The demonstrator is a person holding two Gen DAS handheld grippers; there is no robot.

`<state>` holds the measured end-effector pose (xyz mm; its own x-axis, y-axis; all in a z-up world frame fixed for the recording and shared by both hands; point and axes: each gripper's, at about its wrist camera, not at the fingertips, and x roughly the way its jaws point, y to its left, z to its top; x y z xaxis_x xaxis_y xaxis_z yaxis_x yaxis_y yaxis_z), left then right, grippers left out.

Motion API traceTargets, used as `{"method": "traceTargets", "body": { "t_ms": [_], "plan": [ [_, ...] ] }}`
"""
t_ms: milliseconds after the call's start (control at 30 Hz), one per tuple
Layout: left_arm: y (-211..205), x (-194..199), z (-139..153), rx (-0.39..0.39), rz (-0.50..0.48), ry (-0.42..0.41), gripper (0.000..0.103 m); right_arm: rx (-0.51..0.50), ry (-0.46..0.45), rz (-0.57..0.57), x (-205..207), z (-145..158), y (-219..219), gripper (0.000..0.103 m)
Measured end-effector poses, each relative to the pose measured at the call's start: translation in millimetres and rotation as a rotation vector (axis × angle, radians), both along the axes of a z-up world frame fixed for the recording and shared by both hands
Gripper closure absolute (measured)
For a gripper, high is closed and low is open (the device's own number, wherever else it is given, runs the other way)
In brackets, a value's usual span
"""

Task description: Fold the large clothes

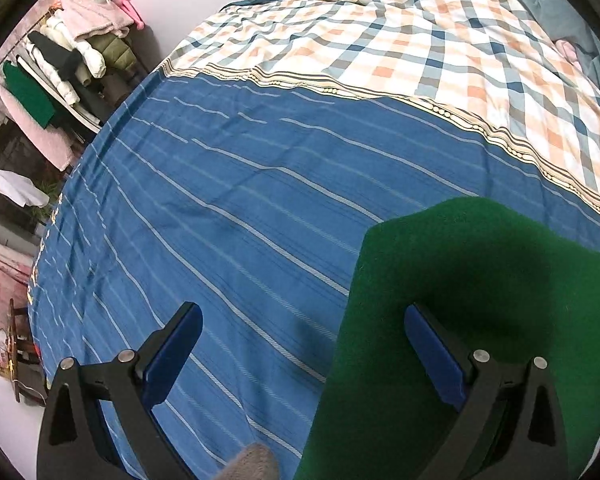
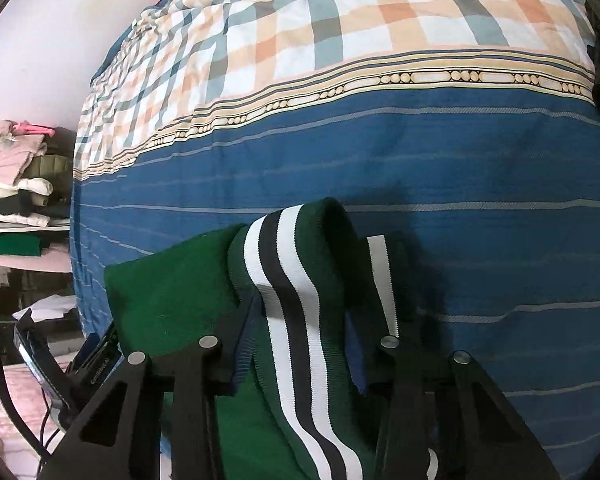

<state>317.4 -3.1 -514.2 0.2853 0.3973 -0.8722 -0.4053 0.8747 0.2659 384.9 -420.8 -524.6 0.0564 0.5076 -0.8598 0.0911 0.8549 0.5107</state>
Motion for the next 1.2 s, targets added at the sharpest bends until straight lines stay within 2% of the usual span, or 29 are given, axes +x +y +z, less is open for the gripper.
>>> {"method": "traceTargets", "body": {
  "t_ms": [367,400,433,467,600,700,733,800,867,933,1000,1067,1100,1200],
  "plan": [
    [-0.3,1.1,0.6,-0.003,-0.002,-0.001,0.000,-0.020,0.031,0.022,7.0,-10.7,6.1,0.063],
    [-0.3,1.3,0.8,-0.002,-0.001,0.000,0.000,-0.025,0.029,0.023,6.9,-10.8,6.7,0.067],
    [-0.2,1.3,0.7,-0.003,-0.002,0.002,0.000,-0.031,0.021,0.020,6.3,-9.5,6.8,0.094],
    [-0.1,1.3,0.9,-0.006,-0.002,0.003,0.000,-0.050,0.015,0.022,5.3,-7.1,7.6,0.100],
    [4.4,-0.6,14.5,-0.064,0.009,-0.001,0.000,-0.118,-0.113,-0.018,-2.2,30.0,-1.1,0.101],
    [5.7,-7.1,24.7,-0.085,0.012,-0.021,0.000,-0.114,-0.154,-0.088,-2.1,50.3,-18.7,0.101],
    [5.5,-8.7,23.8,-0.084,0.009,-0.015,0.000,-0.135,-0.162,-0.093,-0.7,50.9,-20.4,0.101],
    [5.7,-14.0,17.6,-0.079,0.008,0.016,0.000,-0.171,-0.127,-0.078,6.8,33.7,-16.6,0.101],
    [8.4,-23.7,14.9,-0.087,0.014,0.036,0.000,-0.190,-0.048,-0.049,14.1,4.0,-8.3,0.100],
    [15.2,-44.5,18.4,-0.084,0.029,0.041,0.000,-0.159,0.038,0.002,19.0,-15.1,-0.7,0.098],
    [26.0,-70.6,21.8,-0.062,0.059,0.049,0.000,-0.113,0.056,-0.002,17.4,-6.2,-8.1,0.088],
    [40.1,-97.9,18.0,-0.041,0.102,0.073,0.000,-0.065,0.048,0.004,6.6,10.9,-20.4,0.065],
    [49.1,-114.8,11.3,-0.030,0.136,0.101,0.000,-0.051,0.050,-0.004,-3.9,20.6,-30.3,0.062],
    [68.4,-158.8,-23.0,-0.035,0.220,0.201,0.000,-0.019,0.090,-0.039,-47.3,38.2,-55.7,0.061]
  ]
}}
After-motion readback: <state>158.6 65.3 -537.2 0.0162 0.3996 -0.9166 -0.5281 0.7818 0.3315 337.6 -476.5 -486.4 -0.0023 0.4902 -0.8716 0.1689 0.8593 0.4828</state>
